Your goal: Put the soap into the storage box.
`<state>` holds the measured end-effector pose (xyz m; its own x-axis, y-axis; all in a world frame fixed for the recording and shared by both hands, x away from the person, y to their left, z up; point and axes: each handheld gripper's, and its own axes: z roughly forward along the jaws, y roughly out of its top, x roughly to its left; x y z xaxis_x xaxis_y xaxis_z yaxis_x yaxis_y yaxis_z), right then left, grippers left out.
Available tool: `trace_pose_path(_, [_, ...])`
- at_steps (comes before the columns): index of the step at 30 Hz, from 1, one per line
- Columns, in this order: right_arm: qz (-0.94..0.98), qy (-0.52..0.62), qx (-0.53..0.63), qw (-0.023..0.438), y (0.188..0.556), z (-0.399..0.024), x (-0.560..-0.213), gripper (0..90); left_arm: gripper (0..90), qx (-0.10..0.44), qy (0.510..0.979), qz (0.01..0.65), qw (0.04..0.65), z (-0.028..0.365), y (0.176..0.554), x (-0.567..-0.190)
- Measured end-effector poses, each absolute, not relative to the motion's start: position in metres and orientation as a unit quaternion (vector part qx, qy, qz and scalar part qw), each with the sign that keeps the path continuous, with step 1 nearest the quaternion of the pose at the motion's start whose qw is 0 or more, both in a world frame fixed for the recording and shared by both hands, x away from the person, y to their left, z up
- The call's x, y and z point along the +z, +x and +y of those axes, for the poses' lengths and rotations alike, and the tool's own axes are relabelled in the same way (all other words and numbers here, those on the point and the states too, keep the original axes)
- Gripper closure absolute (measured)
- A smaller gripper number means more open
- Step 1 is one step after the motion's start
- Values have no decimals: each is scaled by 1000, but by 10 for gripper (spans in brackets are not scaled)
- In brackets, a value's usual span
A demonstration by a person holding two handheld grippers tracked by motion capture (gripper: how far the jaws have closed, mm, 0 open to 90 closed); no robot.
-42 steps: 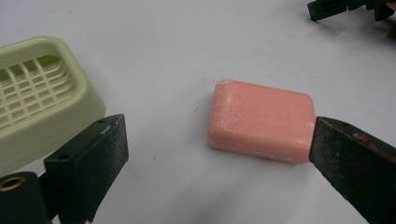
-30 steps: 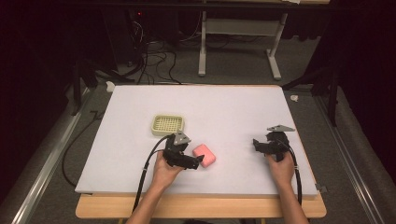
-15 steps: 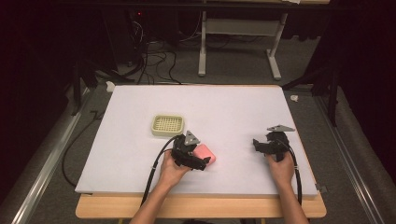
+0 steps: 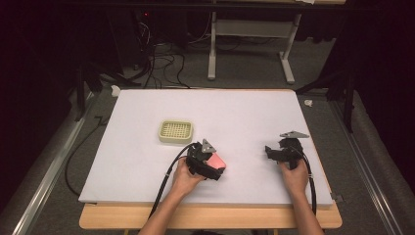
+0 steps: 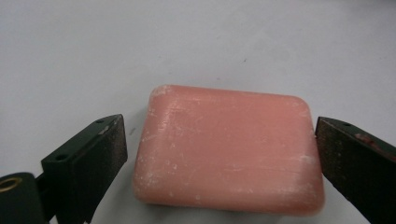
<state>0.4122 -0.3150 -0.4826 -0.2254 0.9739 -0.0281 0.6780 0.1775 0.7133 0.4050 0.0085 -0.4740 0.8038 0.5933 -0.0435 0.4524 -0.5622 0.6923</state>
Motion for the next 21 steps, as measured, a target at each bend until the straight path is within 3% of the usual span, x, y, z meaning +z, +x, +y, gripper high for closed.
trace_pose_path(21, [726,569,295,251,412,-315,-483,216,92,105,886,292,346,3,404,-480])
